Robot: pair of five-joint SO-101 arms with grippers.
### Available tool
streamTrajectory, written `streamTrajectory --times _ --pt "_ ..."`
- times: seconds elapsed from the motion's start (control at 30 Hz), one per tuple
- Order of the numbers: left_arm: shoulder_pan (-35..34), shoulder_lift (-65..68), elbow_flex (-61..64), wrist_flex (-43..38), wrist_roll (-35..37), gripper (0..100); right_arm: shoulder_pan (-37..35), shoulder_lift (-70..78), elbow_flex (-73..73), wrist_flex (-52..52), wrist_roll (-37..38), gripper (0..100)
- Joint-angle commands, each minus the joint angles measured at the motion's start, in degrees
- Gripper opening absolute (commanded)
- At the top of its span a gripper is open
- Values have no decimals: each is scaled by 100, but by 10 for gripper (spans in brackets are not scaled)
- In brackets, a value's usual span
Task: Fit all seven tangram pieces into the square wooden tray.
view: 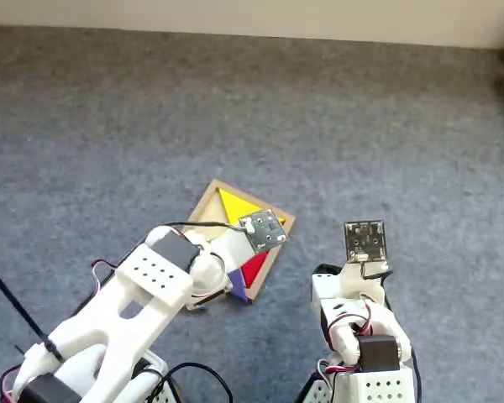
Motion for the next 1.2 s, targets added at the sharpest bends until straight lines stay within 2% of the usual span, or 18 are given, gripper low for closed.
streamTrajectory --times 0.0,0.1,0.4,0.67,0.9,1.17 --pt "66 -189 101 -114 97 204 57 -57 673 40 -18 5" --pt "22 -189 163 -457 527 204 66 -57 673 40 -18 5" --pt "347 -189 -40 -651 1020 204 66 -57 673 48 -18 5" --pt "-268 -92 356 -1433 1002 204 66 -57 673 48 -18 5" --pt "-356 980 92 -1477 985 204 66 -57 673 48 -18 5" --pt "-1297 1411 -418 -1468 818 204 66 -57 673 48 -18 5"
